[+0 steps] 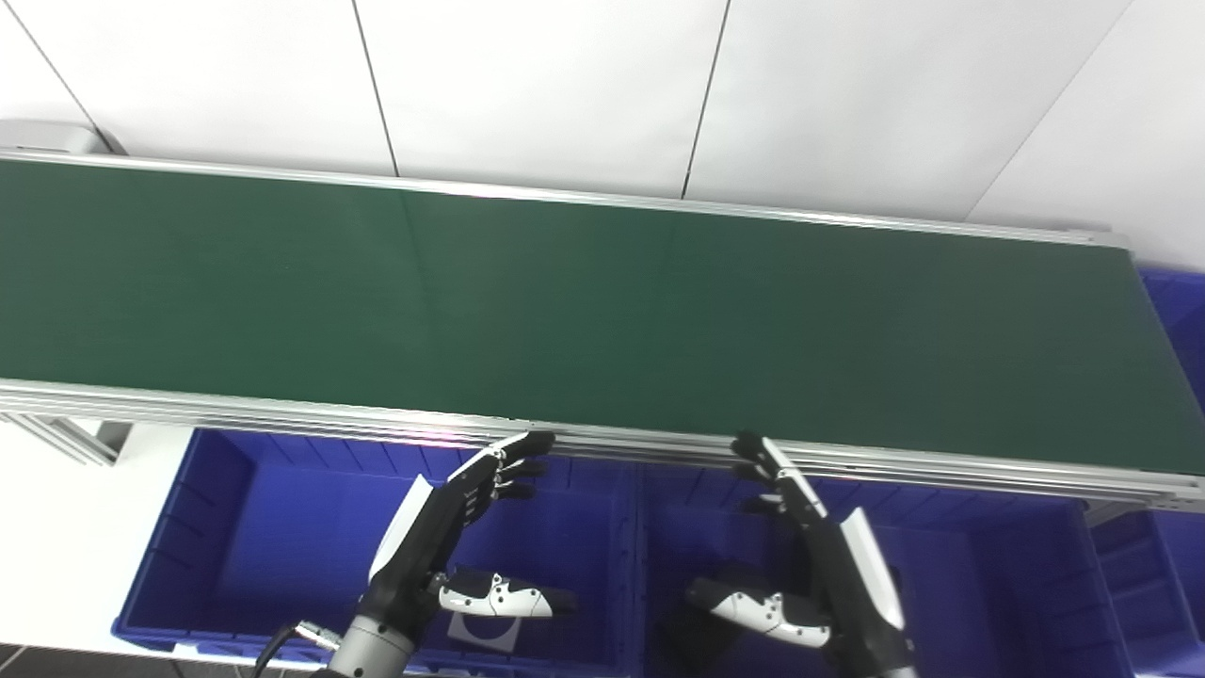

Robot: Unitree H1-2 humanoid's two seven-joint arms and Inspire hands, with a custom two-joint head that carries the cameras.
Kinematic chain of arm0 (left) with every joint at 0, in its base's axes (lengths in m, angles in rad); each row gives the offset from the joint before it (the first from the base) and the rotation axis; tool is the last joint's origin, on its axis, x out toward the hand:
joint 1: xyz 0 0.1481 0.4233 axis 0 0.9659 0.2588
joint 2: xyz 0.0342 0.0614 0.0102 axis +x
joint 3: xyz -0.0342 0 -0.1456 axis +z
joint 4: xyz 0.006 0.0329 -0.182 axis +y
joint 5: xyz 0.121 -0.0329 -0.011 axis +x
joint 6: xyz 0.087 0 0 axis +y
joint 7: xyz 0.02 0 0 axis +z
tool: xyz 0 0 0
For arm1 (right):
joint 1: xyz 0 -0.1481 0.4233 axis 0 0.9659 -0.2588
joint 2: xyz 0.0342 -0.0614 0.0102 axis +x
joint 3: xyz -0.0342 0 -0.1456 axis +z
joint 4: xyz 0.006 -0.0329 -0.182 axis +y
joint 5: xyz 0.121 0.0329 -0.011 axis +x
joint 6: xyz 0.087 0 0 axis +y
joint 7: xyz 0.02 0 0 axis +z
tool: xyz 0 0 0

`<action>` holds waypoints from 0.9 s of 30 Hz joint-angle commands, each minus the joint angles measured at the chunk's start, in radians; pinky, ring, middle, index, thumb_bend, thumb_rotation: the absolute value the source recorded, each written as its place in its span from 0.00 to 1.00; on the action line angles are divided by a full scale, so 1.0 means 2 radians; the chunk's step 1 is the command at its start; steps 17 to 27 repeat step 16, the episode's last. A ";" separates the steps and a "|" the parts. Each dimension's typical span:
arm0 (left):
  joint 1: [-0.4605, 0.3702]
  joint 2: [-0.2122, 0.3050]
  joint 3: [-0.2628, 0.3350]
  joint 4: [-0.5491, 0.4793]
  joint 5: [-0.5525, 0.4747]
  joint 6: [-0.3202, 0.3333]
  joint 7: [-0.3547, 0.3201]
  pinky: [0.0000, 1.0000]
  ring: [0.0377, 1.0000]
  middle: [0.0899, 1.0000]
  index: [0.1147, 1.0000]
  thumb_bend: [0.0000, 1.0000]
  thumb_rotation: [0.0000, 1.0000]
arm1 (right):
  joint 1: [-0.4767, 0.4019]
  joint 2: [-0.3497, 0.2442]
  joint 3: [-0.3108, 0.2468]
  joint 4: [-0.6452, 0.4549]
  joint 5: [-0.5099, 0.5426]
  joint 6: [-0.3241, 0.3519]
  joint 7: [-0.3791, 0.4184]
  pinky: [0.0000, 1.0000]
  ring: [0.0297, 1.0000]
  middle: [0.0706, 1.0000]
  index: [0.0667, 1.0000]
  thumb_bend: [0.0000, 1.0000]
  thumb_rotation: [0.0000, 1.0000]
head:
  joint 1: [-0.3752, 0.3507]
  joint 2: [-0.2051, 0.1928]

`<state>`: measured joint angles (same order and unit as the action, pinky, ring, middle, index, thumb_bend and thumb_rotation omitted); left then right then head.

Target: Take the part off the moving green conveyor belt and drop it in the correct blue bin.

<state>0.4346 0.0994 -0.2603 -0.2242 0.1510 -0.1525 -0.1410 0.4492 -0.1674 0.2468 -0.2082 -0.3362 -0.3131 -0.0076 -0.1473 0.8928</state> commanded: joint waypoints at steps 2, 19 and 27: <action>0.000 0.004 0.002 -0.011 -0.012 -0.007 -0.004 0.75 0.81 0.85 0.81 0.83 0.06 | 0.011 0.003 0.003 -0.010 0.027 -0.009 0.010 0.72 0.83 0.88 0.95 0.82 0.43 | 0.004 -0.002; -0.003 0.005 0.008 -0.007 -0.034 -0.003 -0.013 0.79 0.83 0.85 0.82 0.83 0.06 | 0.030 0.023 -0.022 -0.009 0.001 -0.006 -0.008 0.74 0.80 0.85 0.94 0.82 0.40 | 0.011 -0.009; -0.003 0.005 0.008 -0.007 -0.034 -0.003 -0.013 0.79 0.83 0.85 0.82 0.83 0.06 | 0.030 0.023 -0.022 -0.009 0.001 -0.006 -0.008 0.74 0.80 0.85 0.94 0.82 0.40 | 0.011 -0.009</action>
